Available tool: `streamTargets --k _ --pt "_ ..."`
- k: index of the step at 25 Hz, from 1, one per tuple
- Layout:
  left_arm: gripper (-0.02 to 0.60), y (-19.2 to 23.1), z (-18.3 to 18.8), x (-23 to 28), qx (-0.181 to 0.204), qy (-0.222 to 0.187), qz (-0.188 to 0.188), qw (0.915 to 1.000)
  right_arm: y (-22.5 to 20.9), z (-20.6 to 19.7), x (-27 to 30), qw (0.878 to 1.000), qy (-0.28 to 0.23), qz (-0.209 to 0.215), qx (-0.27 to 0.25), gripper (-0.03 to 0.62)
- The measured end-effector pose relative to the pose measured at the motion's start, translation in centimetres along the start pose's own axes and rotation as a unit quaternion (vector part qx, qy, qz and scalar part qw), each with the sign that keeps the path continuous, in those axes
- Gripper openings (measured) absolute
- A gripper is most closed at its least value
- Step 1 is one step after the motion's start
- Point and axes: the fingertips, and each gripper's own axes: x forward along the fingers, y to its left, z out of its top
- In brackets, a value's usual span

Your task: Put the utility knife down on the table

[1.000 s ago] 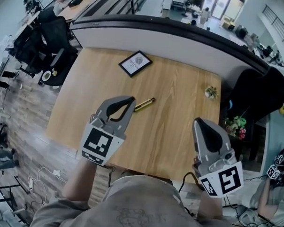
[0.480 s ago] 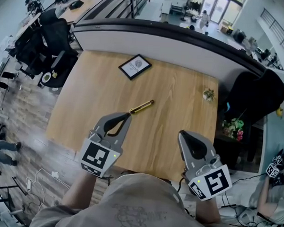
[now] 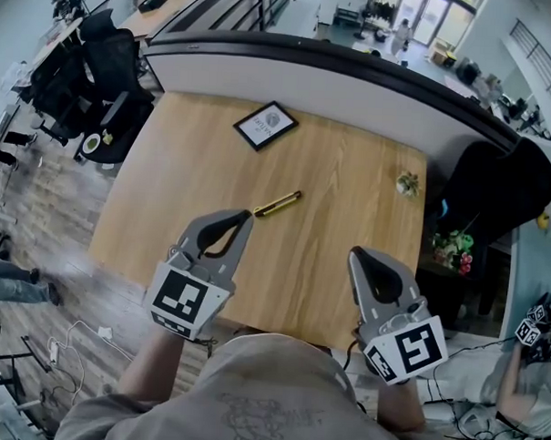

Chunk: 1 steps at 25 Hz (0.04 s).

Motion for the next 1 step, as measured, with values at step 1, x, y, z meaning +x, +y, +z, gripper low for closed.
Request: streamTargets --k 1 --pt "0.002 0.05 -0.11 -0.09 0.0 0.001 0.0 1.0 0.02 -0.12 0.09 1.0 0.002 -0.002 0.001 0.009"
